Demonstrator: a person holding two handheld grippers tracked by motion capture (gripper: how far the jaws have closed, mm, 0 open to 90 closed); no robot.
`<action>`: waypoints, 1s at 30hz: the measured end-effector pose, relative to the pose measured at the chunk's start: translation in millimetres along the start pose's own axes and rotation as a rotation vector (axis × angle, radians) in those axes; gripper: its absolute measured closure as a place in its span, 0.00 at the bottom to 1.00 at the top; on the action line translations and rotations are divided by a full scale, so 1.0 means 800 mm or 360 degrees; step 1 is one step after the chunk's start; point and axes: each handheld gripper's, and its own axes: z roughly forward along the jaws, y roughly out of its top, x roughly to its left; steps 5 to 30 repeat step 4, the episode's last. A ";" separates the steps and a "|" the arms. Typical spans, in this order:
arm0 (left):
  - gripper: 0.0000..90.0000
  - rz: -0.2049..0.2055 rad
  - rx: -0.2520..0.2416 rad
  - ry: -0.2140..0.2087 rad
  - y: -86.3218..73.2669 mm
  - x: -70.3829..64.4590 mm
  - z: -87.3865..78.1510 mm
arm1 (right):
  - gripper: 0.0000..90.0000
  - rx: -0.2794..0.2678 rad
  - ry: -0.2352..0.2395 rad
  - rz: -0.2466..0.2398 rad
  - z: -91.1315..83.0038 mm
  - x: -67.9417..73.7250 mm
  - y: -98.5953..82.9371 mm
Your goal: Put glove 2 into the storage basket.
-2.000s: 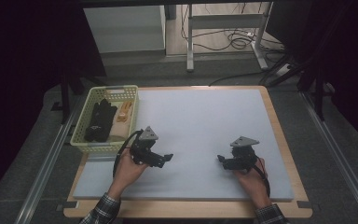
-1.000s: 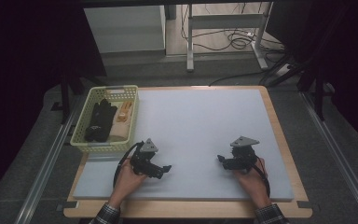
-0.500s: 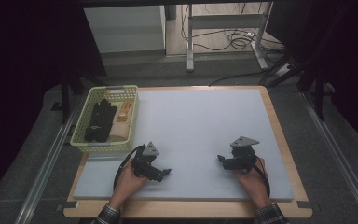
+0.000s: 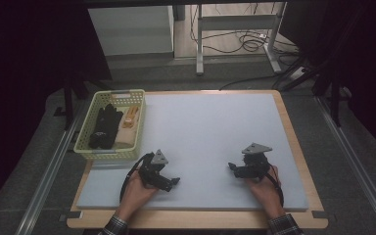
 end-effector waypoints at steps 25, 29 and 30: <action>0.00 0.0000 0.0002 -0.0001 0.000 0.000 0.000 | 0.21 0.0002 0.0004 0.0005 0.000 0.000 0.000; 0.00 0.0000 0.0002 -0.0001 0.000 0.000 0.000 | 0.21 0.0002 0.0004 0.0005 0.000 0.000 0.000; 0.00 0.0000 0.0002 -0.0001 0.000 0.000 0.000 | 0.21 0.0002 0.0004 0.0005 0.000 0.000 0.000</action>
